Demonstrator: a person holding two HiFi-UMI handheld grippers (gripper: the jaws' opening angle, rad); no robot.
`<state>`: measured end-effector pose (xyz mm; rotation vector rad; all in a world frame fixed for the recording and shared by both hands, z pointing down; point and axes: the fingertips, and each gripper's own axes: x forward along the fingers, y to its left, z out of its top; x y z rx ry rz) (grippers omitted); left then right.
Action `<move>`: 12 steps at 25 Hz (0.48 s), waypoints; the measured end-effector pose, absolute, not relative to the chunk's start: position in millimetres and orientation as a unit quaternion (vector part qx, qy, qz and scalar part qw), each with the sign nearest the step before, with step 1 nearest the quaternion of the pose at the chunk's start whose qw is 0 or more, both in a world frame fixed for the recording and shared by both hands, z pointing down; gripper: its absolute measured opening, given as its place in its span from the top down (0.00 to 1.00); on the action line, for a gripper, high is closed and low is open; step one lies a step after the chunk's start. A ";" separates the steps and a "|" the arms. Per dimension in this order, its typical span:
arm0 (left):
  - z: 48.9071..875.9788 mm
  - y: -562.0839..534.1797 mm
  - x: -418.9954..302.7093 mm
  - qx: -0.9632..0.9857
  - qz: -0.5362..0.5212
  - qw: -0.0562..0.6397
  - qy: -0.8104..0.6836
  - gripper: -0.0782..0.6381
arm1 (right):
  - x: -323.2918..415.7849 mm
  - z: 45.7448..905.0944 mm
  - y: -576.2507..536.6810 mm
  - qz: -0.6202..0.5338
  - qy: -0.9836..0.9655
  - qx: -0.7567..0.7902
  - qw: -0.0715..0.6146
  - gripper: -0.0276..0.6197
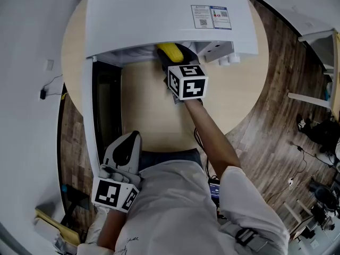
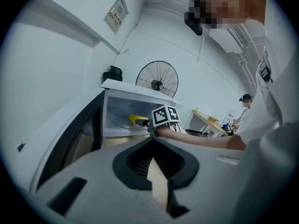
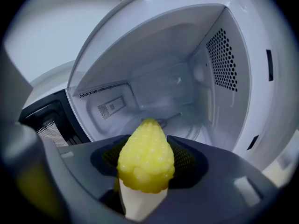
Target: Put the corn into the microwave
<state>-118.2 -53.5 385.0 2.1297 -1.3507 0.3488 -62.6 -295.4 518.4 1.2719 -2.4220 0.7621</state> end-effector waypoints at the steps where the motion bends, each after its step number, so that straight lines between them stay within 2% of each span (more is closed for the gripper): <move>1: 384.9 -54.0 -118.4 0.800 0.131 0.293 -0.507 0.90 | -63.5 518.3 -297.0 0.261 -0.843 0.444 0.153 0.56; 12: 386.8 -56.2 -126.0 0.793 0.133 0.296 -0.515 0.90 | -76.0 525.3 -318.3 0.229 -0.842 0.457 0.172 0.56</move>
